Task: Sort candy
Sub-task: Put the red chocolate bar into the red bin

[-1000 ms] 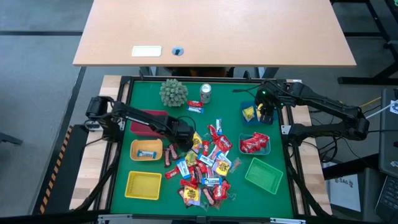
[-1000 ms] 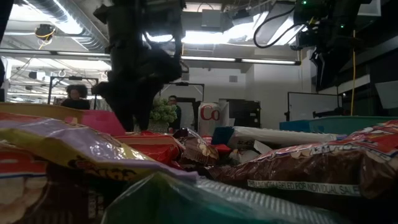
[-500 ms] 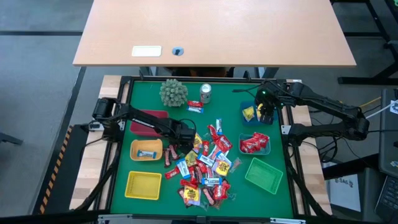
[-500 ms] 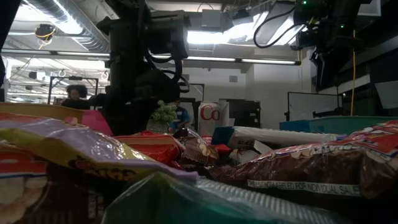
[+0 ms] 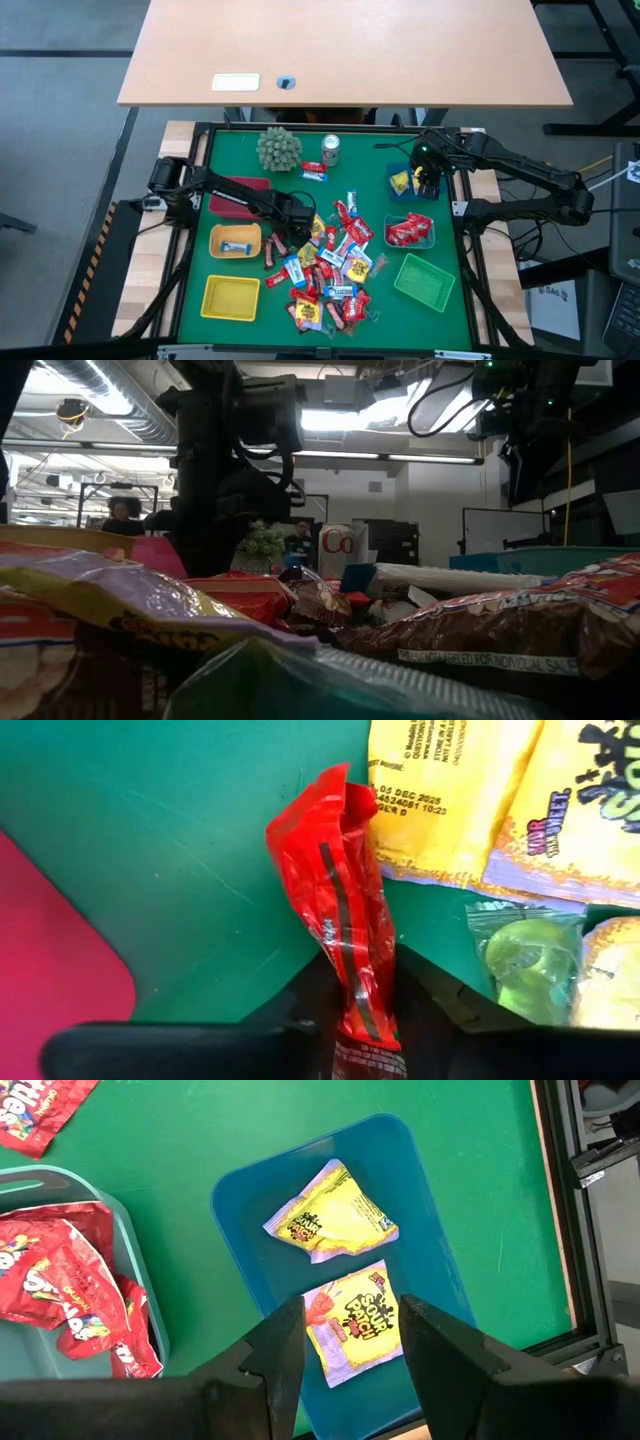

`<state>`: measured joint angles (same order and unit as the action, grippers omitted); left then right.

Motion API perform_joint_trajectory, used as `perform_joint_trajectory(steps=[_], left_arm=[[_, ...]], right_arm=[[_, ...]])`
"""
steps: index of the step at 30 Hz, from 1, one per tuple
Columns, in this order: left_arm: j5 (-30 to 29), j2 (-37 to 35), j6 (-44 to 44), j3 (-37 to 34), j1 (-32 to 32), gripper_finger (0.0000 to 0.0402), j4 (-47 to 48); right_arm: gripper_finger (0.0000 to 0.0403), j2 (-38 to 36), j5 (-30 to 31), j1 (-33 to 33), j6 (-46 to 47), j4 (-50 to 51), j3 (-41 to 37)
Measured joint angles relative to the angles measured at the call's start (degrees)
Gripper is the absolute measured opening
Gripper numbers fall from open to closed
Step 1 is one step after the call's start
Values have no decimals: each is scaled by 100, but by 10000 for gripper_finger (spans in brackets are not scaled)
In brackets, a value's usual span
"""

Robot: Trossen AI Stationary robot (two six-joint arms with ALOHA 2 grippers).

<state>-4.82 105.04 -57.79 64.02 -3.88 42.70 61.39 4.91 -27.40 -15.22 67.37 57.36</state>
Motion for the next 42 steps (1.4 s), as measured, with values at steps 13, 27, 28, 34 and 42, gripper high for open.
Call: perform_joint_trajectory(steps=[13,27,28,34,42], left_arm=[[-21,-1,1104,973,105,51,450],[-1318,-10,3290,2405,557,51,3819],[-1429,-10,3290,2393,587,51,4106],[-1807,-10,3291,1949,806,50,4680],[-1815,-32,3295,938,1061,51,4730]], right_arm=[[160,0,0,0,0,-2,-1],[160,1,0,0,0,-2,-1],[160,0,0,0,-2,-2,-2],[160,0,0,0,0,-2,0],[160,0,-2,0,0,-2,-2]])
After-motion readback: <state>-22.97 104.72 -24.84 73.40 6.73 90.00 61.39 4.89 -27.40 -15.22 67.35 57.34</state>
